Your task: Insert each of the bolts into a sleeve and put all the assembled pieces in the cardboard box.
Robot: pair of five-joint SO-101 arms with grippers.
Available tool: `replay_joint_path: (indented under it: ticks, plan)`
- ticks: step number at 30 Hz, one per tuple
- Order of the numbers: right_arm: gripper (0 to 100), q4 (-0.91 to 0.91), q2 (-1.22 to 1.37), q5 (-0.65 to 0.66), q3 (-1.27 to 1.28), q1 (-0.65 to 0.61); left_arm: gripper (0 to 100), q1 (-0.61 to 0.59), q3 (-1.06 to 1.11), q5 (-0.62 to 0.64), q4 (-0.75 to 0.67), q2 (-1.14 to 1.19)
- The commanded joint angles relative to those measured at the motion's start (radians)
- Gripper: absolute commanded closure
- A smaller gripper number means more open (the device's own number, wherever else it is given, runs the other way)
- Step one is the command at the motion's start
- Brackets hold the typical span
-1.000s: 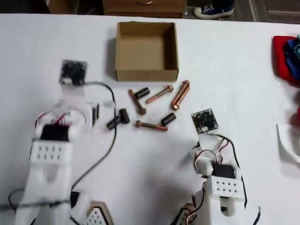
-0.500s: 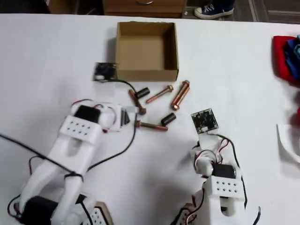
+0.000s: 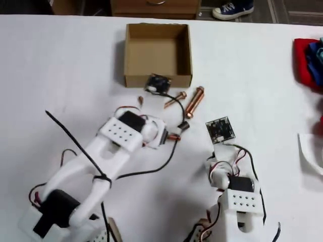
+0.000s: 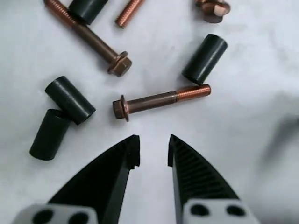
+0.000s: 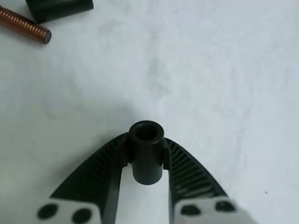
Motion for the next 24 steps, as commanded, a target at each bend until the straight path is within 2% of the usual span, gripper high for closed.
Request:
replay_joint_path:
  ticks: [1, 5, 8, 20, 24]
  plan:
    - [97.8, -0.018, -0.024, -0.008, -0.003, -0.007, 87, 0.014, -0.045, -0.003, -0.055, 0.000]
    - [97.8, -0.018, -0.025, -0.008, -0.003, -0.007, 88, -0.003, 0.001, 0.003, -0.183, 0.014]
    - [97.8, -0.031, -0.022, -0.008, -0.003, -0.007, 88, -0.009, 0.016, 0.118, -0.238, 0.041]
    - [97.8, -0.036, -0.021, -0.008, -0.003, -0.007, 87, -0.006, 0.013, 0.549, -0.244, 0.077]
    - [97.8, -0.036, -0.021, -0.008, -0.002, -0.007, 87, -0.005, 0.022, 0.609, -0.236, 0.080]
